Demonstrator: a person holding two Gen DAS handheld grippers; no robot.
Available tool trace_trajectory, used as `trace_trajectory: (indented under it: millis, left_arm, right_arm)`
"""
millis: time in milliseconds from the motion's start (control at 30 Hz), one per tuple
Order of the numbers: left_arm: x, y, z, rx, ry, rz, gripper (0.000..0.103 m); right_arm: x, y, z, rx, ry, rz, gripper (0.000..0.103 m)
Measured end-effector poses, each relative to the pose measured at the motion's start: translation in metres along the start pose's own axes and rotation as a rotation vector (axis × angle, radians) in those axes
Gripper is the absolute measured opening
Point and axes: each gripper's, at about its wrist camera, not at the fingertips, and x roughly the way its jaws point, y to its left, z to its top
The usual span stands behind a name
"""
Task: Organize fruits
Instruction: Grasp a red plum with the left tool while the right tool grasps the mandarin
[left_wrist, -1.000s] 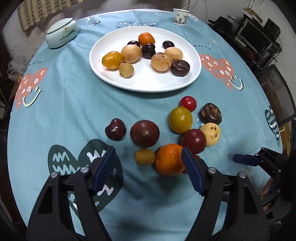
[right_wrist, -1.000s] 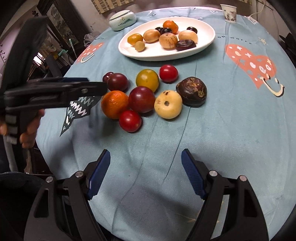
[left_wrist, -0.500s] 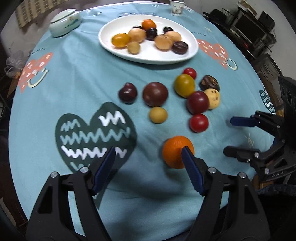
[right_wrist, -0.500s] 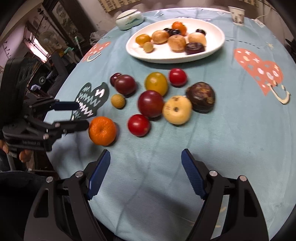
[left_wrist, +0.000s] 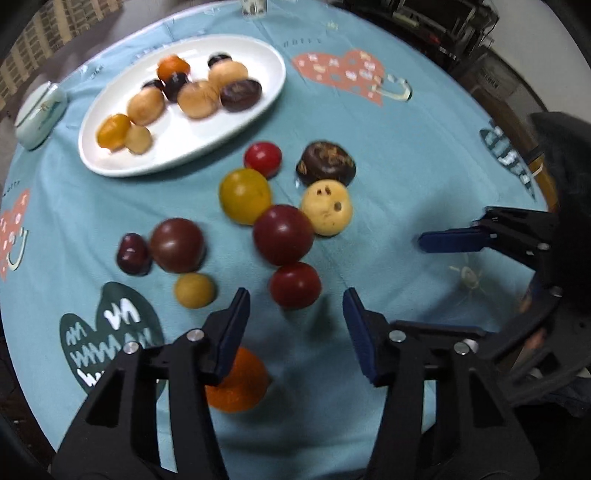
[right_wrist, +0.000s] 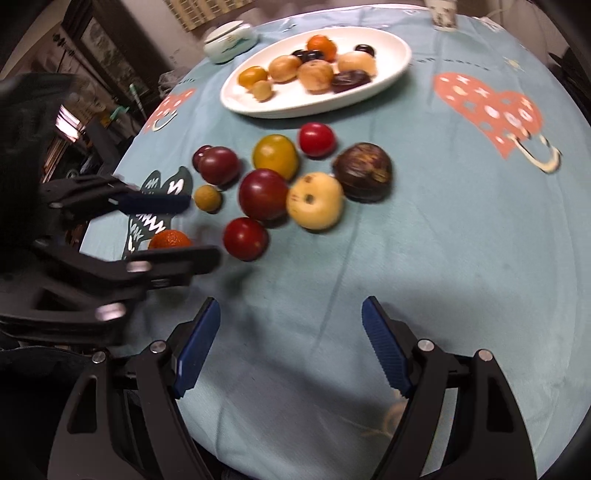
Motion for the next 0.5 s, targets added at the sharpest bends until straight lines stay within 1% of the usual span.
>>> trace_trajectory:
  millis: [33, 67, 100, 167, 200, 300, 367, 433, 500]
  left_arm:
    - [0.006, 0.001, 0.001, -0.005, 0.016, 0.006, 0.047]
    - [0.014, 0.003, 0.003, -0.016, 0.035, 0.012, 0.046]
    - [0.018, 0.004, 0.004, -0.023, 0.041, 0.017, 0.047]
    - [0.022, 0.006, 0.007, -0.034, 0.041, -0.008, 0.043]
    - [0.022, 0.006, 0.008, -0.032, 0.038, -0.021, 0.033]
    - [0.017, 0.003, 0.007, -0.015, 0.016, -0.017, 0.032]
    - [0.007, 0.007, 0.002, -0.025, -0.005, -0.02, 0.032]
    - [-0.008, 0.02, -0.007, -0.066, -0.038, -0.006, 0.032]
    - [-0.026, 0.04, -0.018, -0.136, -0.073, 0.016, 0.032]
  right_arm:
    - [-0.002, -0.003, -0.002, 0.01, -0.003, -0.001, 0.079]
    - [-0.002, -0.005, -0.003, 0.016, -0.005, -0.001, 0.079]
    - [-0.004, -0.007, -0.006, 0.025, -0.008, 0.0, 0.079]
    - [-0.004, -0.009, -0.009, 0.032, -0.005, 0.002, 0.079]
    - [-0.004, -0.01, -0.01, 0.033, -0.003, 0.002, 0.079]
    - [-0.002, -0.008, -0.012, 0.026, 0.002, 0.01, 0.079]
    - [0.0, -0.002, -0.01, 0.001, 0.004, 0.018, 0.079]
    - [0.003, 0.009, -0.006, -0.036, 0.009, 0.036, 0.079]
    - [0.007, 0.021, 0.0, -0.077, 0.012, 0.052, 0.079]
